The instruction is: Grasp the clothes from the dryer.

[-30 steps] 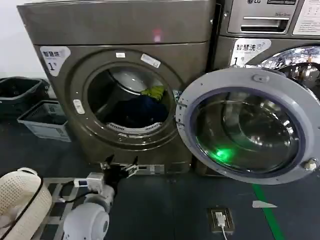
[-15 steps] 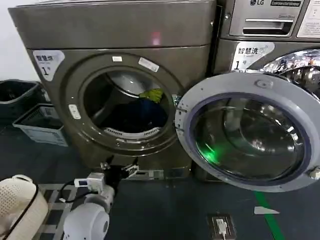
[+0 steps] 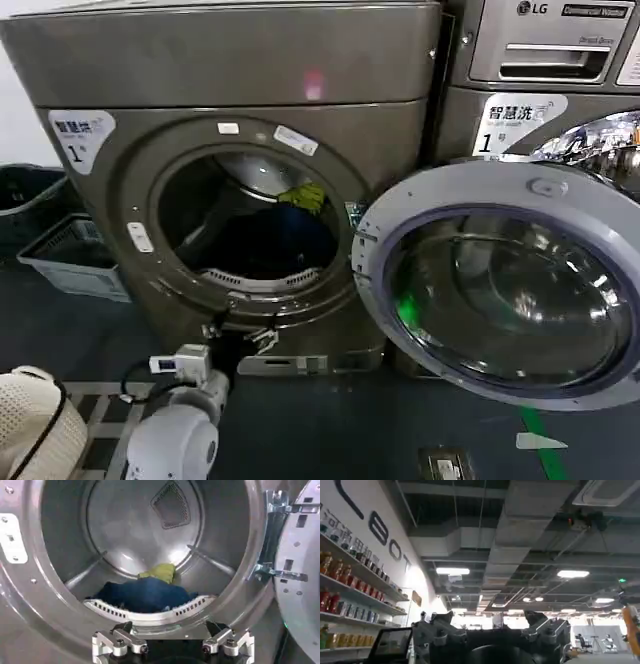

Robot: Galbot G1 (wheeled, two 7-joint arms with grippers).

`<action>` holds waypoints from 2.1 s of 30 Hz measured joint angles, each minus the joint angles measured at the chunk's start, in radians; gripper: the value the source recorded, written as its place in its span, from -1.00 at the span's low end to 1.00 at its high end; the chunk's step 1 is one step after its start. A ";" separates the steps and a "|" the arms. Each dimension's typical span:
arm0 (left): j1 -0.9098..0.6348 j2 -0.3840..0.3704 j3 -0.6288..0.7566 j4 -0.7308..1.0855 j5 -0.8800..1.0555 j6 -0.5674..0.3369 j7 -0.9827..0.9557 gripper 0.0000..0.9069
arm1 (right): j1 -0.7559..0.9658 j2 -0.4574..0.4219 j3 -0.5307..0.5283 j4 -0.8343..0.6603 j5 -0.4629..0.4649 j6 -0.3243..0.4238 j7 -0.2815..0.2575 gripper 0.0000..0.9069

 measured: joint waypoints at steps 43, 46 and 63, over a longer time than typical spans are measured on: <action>0.013 -0.013 0.000 0.016 0.046 0.000 -0.005 1.00 | -0.001 0.016 -0.001 -0.022 -0.003 0.008 -0.001 1.00; 0.012 -0.014 0.000 0.016 0.046 0.000 -0.011 1.00 | 0.000 0.016 -0.004 -0.018 -0.004 0.008 -0.001 1.00; -0.044 -0.033 -0.002 0.082 0.052 0.000 -0.043 1.00 | 0.015 0.010 -0.029 -0.012 -0.006 0.033 -0.021 1.00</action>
